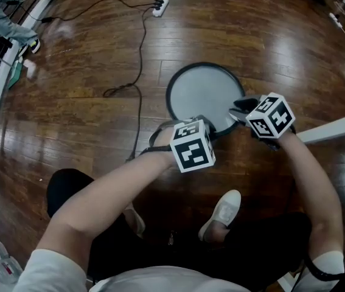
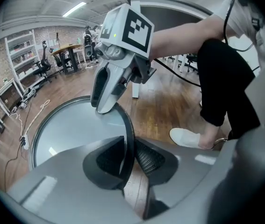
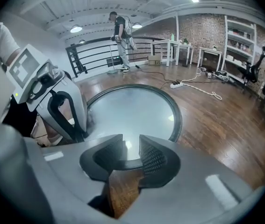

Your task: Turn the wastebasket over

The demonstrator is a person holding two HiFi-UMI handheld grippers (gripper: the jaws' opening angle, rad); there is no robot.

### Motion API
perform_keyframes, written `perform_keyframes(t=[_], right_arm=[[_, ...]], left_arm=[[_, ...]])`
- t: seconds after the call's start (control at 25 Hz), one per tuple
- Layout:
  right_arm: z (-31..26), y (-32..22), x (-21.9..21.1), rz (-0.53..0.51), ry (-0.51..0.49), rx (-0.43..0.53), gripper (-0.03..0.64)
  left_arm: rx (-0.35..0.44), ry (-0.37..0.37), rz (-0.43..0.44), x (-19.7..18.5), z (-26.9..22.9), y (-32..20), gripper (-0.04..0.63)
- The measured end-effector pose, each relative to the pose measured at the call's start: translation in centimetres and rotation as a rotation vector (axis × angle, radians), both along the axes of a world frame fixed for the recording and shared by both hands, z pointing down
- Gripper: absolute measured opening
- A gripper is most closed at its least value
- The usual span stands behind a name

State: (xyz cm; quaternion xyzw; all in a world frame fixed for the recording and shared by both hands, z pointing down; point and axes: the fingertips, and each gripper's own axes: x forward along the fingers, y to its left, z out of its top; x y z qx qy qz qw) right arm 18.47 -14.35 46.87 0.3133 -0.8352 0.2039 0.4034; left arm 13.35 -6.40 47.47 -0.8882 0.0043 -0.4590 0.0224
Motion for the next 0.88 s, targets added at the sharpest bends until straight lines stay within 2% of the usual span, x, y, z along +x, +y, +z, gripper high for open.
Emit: perform_keyframes(t=[0.36, 0.6, 0.72, 0.88], right_arm=[[0.2, -0.2, 0.2, 0.006, 0.012, -0.008, 0.101], [0.0, -0.5, 0.2, 0.017, -0.001, -0.009, 0.109], [-1.0, -0.7, -0.1, 0.028, -0.015, 0.010, 0.109], [-2.8, -0.1, -0.5, 0.021, -0.015, 0.032, 0.109]], left_arm=[[-0.020, 0.018, 0.006, 0.1, 0.1, 0.0, 0.072], [-0.040, 0.039, 0.045, -0.2, 0.0, 0.0, 0.075], [-0.068, 0.078, 0.046, -1.1, -1.1, -0.3, 0.074], [-0.096, 0.147, 0.029, -3.5, -5.4, -2.7, 0.072]])
